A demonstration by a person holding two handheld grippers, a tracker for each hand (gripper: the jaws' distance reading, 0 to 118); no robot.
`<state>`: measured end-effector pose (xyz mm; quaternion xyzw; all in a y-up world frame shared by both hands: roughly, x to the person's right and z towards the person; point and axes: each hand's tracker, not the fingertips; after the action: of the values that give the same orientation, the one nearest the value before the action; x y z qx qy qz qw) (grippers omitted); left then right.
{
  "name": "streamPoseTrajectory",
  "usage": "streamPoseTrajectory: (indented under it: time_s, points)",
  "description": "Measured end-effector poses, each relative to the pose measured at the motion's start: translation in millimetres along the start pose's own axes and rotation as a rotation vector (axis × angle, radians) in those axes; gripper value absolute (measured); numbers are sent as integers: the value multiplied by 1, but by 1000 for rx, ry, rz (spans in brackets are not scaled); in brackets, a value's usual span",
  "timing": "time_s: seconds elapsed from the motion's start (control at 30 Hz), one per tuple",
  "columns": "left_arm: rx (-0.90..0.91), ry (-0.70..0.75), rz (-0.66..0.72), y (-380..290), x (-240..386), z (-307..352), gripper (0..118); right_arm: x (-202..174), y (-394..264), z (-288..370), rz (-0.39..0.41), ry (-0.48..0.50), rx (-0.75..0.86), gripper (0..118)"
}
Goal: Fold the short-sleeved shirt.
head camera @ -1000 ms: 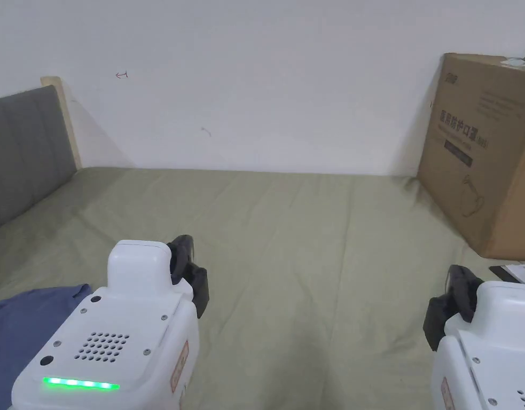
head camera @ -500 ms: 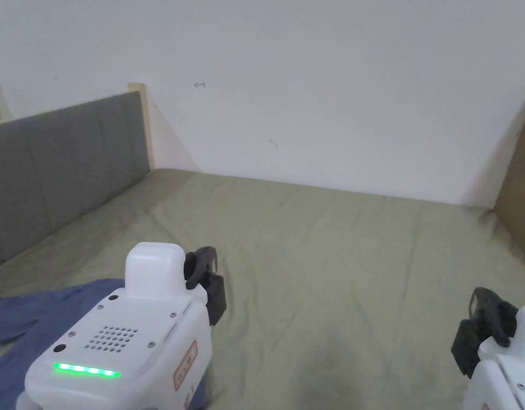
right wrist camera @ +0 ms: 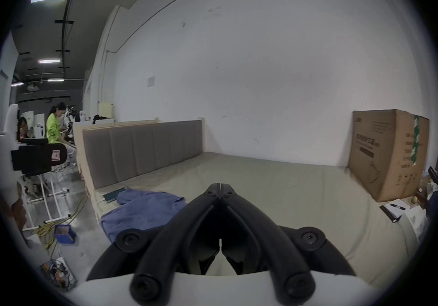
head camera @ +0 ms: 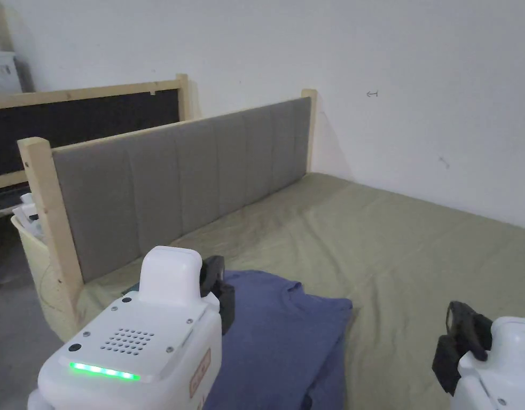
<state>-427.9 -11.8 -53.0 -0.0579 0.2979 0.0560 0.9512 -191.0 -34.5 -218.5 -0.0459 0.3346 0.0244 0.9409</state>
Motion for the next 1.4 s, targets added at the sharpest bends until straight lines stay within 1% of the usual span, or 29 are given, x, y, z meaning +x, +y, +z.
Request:
streamPoseTrajectory:
  time_s: [0.17, 0.3, 0.4, 0.53, 0.57, 0.6, 0.63, 0.67, 0.7, 0.73, 0.77, 0.83, 0.9, 0.93, 1.0, 1.07, 1.1, 1.13, 1.17, 1.23, 1.3, 1.33, 1.37, 1.4]
  points:
    - [-145, -11, 68, -28, -15, -51, 0, -5, -13, -24, -4, 17, -67, 0]
    - [-350, -27, 131, -75, -24, -124, 0, 0, -28, -43, -4, 9, -133, 0]
    - [-499, -14, 141, -115, -28, -181, 0, 7, -41, -58, -6, 2, -184, 0]
    - [-646, 3, 110, -153, -28, -241, 0, 19, -55, -78, -8, -12, -248, 0]
    - [-683, 3, 144, -155, -30, -247, 11, 21, -58, -82, -12, -15, -261, 0]
    - [-692, -18, 177, -158, -32, -256, 36, 25, -61, -86, -18, -19, -271, 0]
    - [-699, -31, 188, -159, -33, -264, 77, 28, -64, -90, -30, -23, -283, 0]
    - [-704, -13, 185, -159, -32, -270, 103, 30, -67, -92, -40, -26, -294, 0]
    - [-703, -8, 172, -161, -33, -270, 115, 33, -69, -95, -49, -26, -305, 0]
    - [-690, -4, 155, -161, -32, -272, 117, 34, -71, -97, -56, -26, -314, 0]
    - [-667, 2, 137, -159, -31, -276, 117, 35, -73, -100, -62, -30, -321, 0]
    - [-689, -6, 128, -162, -30, -286, 117, 37, -77, -104, -67, -31, -335, 0]
    - [-778, -27, 131, -167, -26, -302, 117, 38, -80, -105, -69, -31, -344, 0]
    - [-817, -1, 113, -172, -23, -311, 117, 38, -81, -106, -69, -30, -350, 0]
    - [-845, 3, 86, -187, -19, -323, 116, 39, -84, -108, -64, -26, -364, 0]
    - [-915, 49, -13, -199, -9, -331, 116, 41, -88, -109, -62, -25, -377, 0]
    - [-879, 60, -56, -200, -3, -328, 115, 42, -89, -110, -61, -25, -383, 0]
    - [-901, 66, -41, -196, -2, -329, 115, 44, -91, -110, -63, -26, -388, 0]
    - [-899, 69, -15, -194, -4, -329, 112, 46, -93, -111, -68, -30, -393, 0]
    - [-901, 70, -11, -193, -6, -329, 103, 51, -96, -112, -103, -41, -405, 0]
    - [-885, 83, -31, -188, -2, -325, 87, 56, -98, -112, -134, -44, -416, 0]
    - [-873, 106, -33, -183, 0, -322, 72, 58, -98, -111, -138, -46, -416, 0]
    - [-868, 110, -21, -181, 1, -323, 54, 60, -98, -110, -137, -49, -419, 0]
    - [-859, 125, -32, -178, 4, -321, 33, 62, -98, -110, -129, -54, -423, 0]
